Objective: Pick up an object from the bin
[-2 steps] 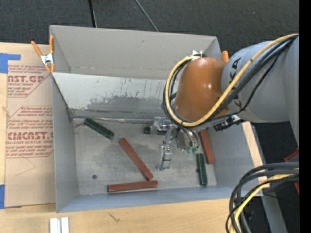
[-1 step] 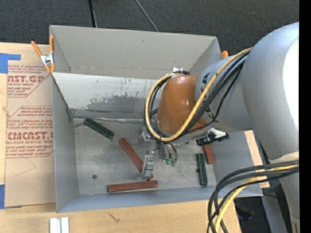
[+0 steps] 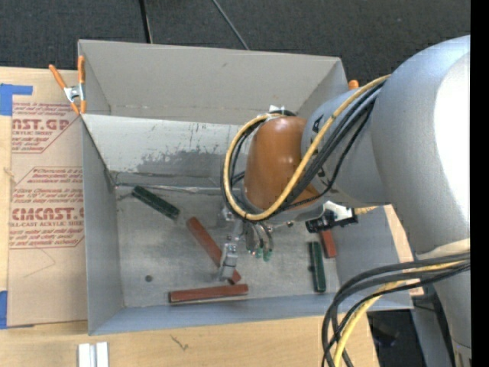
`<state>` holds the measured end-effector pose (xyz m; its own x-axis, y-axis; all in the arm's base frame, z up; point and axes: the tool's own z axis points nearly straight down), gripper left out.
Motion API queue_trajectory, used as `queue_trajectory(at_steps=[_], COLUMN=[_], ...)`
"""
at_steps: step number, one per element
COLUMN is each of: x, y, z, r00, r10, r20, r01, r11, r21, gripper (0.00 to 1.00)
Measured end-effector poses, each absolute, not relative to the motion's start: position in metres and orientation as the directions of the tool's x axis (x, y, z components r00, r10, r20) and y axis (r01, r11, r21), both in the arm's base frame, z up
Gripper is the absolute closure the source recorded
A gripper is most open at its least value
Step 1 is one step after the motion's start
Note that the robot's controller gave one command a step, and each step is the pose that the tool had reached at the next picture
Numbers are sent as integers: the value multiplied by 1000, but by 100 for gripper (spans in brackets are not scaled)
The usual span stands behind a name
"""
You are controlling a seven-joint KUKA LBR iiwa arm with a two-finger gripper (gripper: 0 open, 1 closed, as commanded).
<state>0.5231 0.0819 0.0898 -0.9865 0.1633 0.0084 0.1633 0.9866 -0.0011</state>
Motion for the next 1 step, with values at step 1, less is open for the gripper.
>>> queue_trajectory(at_steps=[1], x=[515], y=[80], z=[111], r00=[-926], r10=[377], r20=[1], r01=[377], r11=[926], r21=[0], gripper=[0])
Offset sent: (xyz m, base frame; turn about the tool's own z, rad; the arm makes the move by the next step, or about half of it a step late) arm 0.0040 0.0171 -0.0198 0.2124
